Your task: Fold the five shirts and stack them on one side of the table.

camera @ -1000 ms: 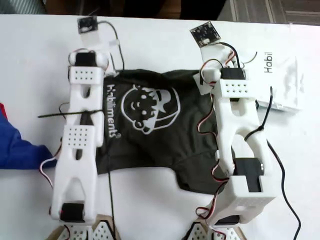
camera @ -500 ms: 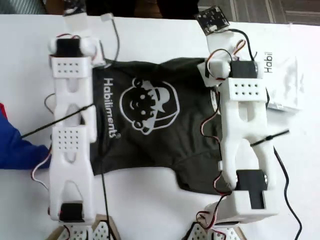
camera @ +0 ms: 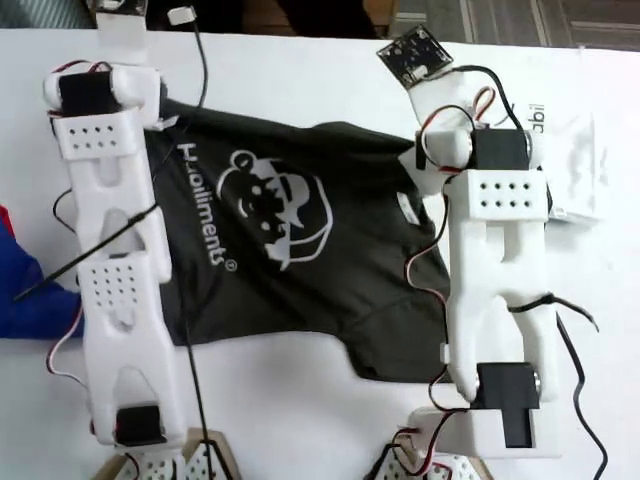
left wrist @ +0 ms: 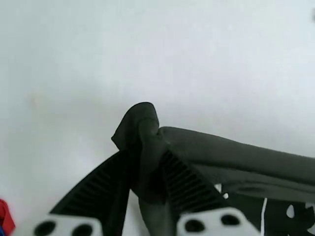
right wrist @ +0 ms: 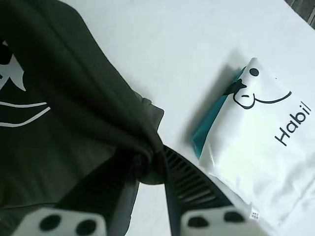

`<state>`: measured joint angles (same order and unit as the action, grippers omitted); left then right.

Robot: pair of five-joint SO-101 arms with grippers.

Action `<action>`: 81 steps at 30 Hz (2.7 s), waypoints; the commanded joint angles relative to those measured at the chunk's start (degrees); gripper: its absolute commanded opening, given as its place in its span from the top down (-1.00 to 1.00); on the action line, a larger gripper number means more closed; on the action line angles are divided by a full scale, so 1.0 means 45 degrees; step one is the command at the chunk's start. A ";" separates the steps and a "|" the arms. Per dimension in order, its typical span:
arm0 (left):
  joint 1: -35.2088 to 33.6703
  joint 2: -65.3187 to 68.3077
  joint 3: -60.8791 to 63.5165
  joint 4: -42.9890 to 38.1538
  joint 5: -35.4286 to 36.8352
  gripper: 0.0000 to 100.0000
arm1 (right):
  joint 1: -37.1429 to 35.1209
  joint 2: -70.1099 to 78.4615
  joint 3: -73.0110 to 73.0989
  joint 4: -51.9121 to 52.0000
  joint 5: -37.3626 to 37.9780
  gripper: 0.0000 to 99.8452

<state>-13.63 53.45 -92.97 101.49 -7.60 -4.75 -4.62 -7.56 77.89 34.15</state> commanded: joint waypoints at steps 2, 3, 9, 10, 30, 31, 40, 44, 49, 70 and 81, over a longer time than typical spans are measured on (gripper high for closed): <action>0.0293 -0.0879 0.0049 0.0215 -0.0234 0.95 | -0.0107 -0.0733 -0.0508 -0.0049 0.0137 0.96; 0.0352 -0.0918 0.0400 0.0215 -0.0234 0.95 | -0.0088 -0.0713 -0.0469 -0.0186 0.0137 0.96; 0.0234 -0.1270 0.2647 0.0254 -0.0547 0.95 | -0.0088 -0.1299 0.0567 -0.0576 0.0117 0.96; 0.0176 -0.1563 0.3233 0.0254 -0.0860 0.95 | -0.0068 -0.1534 0.0703 -0.0537 0.0117 0.96; 0.0684 -1.3128 2.1265 -0.0488 -0.4786 0.95 | 0.0518 -0.8410 0.7111 0.2354 0.2813 0.96; 0.0684 -1.3206 2.1656 -0.0567 -0.4904 0.95 | 0.0615 -0.8762 0.7502 0.2413 0.2989 0.96; 0.0684 -1.3187 2.4137 -0.1758 -0.5294 0.95 | 0.0615 -1.0813 1.1253 0.2315 0.4259 0.96; 0.0684 -1.3206 2.4664 -0.1817 -0.5314 0.90 | 0.0615 -1.1087 1.1663 0.2335 0.4259 0.96; 0.0488 -1.3284 2.3473 -0.1348 -0.5314 0.61 | 0.0615 -1.1087 1.0608 0.2432 0.4200 0.68; 0.0606 -0.8029 1.9643 -0.3360 -0.4005 0.74 | -0.0928 -0.3253 0.7248 -0.2784 -0.0059 0.49; 0.0527 -0.6408 1.9116 -0.3419 -0.4005 0.72 | -0.0283 0.1748 0.4376 -0.1885 -0.0039 0.36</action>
<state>-11.43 24.88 -4.53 86.46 -25.89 -6.51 0.66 15.30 68.75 34.33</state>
